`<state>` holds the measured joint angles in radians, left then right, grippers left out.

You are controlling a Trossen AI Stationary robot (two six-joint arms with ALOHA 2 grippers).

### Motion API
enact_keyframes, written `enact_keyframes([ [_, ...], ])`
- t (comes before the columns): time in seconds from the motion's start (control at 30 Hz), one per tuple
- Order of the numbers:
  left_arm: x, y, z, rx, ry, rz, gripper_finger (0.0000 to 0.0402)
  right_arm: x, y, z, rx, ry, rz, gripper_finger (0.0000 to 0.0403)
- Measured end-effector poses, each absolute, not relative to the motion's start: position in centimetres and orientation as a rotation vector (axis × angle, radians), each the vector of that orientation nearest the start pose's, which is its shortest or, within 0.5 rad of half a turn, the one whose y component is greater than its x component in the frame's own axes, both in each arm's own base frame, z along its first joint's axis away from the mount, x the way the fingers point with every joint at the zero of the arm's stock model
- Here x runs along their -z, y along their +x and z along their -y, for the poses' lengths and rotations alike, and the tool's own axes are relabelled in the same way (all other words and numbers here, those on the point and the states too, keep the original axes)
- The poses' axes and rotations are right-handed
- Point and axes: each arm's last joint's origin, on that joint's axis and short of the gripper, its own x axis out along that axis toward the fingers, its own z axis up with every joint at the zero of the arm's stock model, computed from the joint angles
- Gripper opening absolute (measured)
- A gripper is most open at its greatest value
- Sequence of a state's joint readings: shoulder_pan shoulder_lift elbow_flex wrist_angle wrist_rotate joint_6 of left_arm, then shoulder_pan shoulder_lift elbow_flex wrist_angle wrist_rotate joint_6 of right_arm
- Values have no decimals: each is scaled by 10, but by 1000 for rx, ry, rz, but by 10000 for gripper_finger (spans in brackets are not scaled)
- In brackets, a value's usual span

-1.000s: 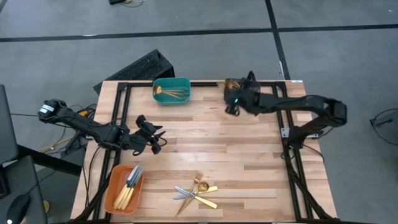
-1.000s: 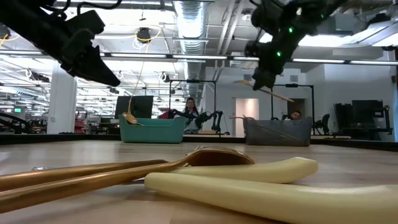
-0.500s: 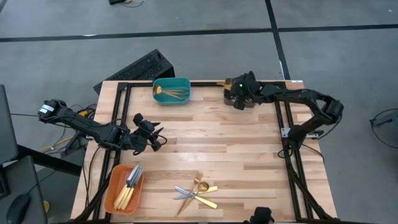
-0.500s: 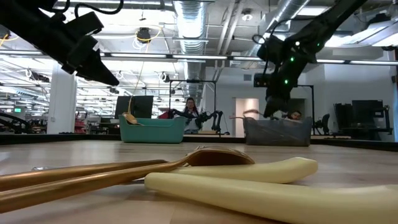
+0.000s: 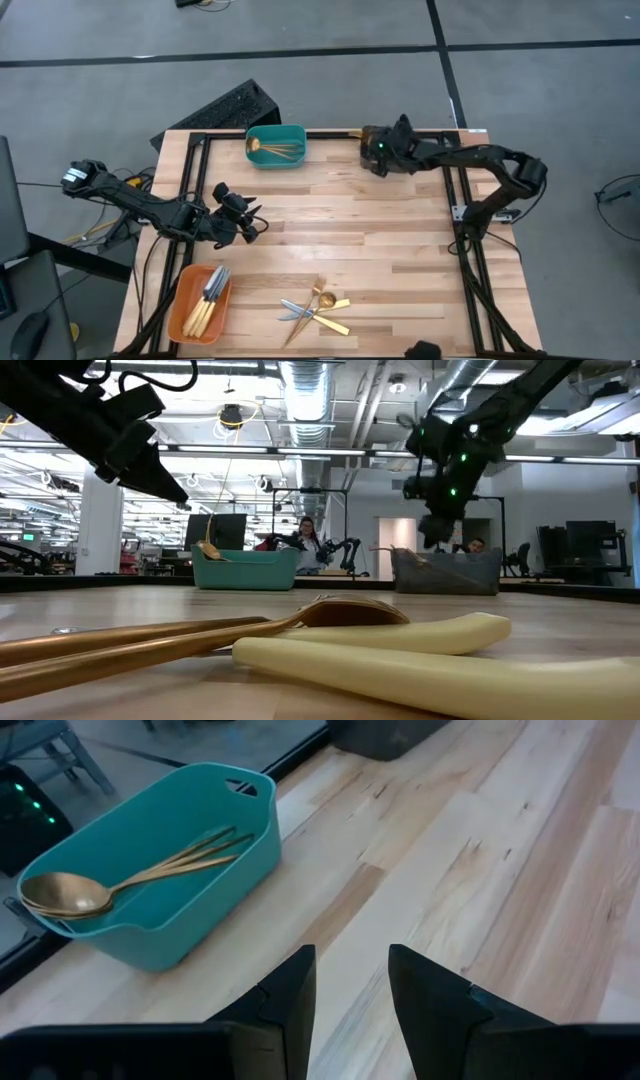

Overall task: Sort silverware by color (type)
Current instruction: Put the gold fork into the black bin

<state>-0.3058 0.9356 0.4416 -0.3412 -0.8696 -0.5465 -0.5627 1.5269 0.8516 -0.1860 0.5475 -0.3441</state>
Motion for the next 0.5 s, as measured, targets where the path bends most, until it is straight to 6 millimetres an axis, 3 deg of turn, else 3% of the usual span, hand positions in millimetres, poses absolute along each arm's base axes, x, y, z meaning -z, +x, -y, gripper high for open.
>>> enact_keyframes([
  [0.23,-187,165,31,-617,-67,-573,116,-220,258,128,795,-154,-832,161],
  [0.5,-187,166,31,-605,-87,-570,116,-230,279,84,444,219,-623,160],
])
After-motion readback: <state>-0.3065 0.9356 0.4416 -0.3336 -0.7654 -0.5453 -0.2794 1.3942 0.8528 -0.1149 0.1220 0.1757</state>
